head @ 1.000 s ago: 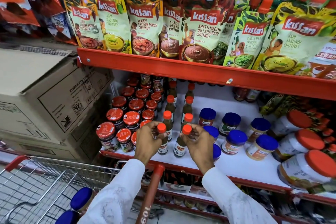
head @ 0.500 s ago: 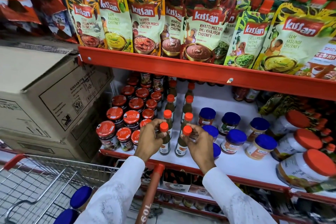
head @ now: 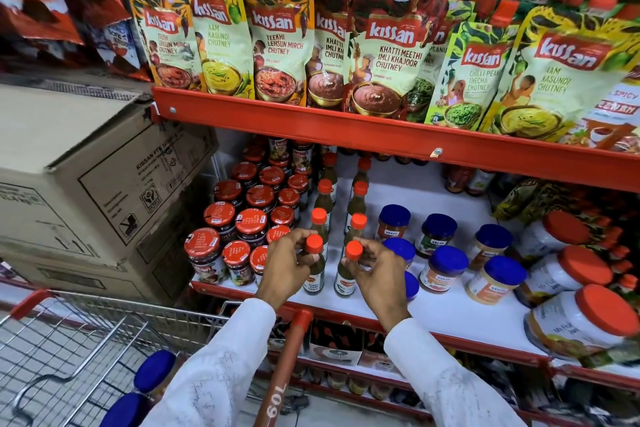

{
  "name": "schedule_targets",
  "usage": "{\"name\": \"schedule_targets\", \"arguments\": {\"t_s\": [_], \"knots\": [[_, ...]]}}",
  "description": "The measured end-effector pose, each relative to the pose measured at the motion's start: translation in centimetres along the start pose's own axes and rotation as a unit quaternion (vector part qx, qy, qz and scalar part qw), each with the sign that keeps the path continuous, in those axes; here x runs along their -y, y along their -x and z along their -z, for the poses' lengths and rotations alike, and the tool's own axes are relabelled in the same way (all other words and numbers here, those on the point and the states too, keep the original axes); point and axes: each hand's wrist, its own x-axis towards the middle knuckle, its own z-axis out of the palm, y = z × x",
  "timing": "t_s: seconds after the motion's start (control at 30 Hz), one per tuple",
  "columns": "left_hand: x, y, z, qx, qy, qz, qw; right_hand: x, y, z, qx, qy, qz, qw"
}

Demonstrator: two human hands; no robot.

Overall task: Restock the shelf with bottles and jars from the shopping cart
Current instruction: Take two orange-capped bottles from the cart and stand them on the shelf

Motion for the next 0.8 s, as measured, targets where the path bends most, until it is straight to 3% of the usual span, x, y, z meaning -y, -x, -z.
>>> {"name": "schedule_targets", "arguments": {"t_s": [0.6, 0.67, 0.8], "knots": [[-1.1, 1.8, 1.9, 0.016, 0.027, 0.006, 0.999, 1.1, 0.6, 0.9, 0.017, 0.06, -0.003, 0.998], [-1.2, 3.1, 3.3, 0.0, 0.049, 0.019, 0.999, 2.4, 1.3, 1.4, 0.001, 0.08, 0.021, 0.997], [0.5, 7.9, 8.1, -0.087, 0.076, 0.031, 0.993, 6.1, 4.0, 0.7, -0.01, 0.072, 0.158, 0.985]]}}
